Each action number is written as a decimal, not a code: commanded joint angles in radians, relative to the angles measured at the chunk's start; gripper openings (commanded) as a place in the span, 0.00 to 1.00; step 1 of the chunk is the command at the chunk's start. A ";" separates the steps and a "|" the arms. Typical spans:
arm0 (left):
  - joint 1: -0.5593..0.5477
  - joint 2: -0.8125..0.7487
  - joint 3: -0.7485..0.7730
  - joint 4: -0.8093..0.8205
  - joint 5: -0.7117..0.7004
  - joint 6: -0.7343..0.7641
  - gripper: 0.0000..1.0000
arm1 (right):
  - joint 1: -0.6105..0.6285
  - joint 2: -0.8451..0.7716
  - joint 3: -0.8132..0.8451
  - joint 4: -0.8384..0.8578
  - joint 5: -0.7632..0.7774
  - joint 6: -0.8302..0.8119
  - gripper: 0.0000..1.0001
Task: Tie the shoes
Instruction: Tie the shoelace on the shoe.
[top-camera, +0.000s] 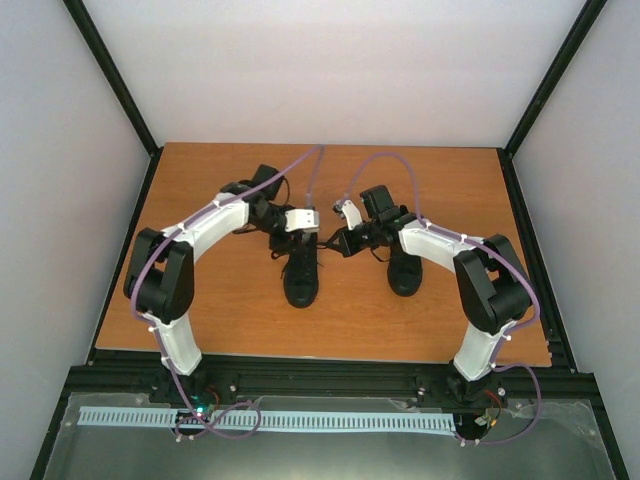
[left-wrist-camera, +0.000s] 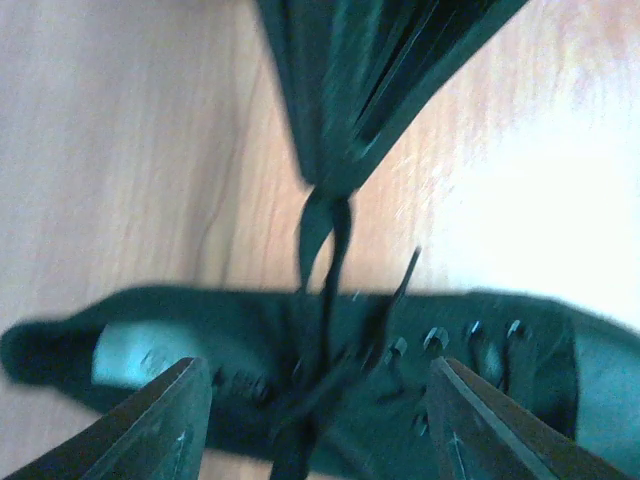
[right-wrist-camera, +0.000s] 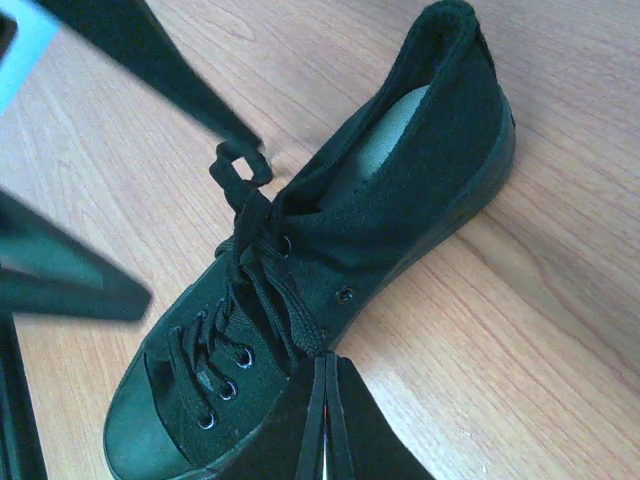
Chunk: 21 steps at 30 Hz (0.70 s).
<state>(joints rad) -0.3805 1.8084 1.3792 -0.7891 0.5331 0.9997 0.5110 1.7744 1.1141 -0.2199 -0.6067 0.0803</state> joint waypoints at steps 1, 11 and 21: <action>-0.050 0.042 0.036 0.086 0.026 -0.128 0.61 | -0.005 0.007 0.016 0.017 -0.013 0.009 0.03; -0.089 0.096 0.002 0.163 -0.070 -0.179 0.29 | -0.005 -0.010 0.017 0.022 -0.009 0.010 0.03; -0.072 0.066 -0.092 0.189 -0.132 -0.142 0.17 | -0.007 -0.049 0.011 0.003 0.018 -0.002 0.03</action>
<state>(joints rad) -0.4618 1.9026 1.3151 -0.6106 0.4431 0.8452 0.5110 1.7714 1.1141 -0.2203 -0.6056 0.0887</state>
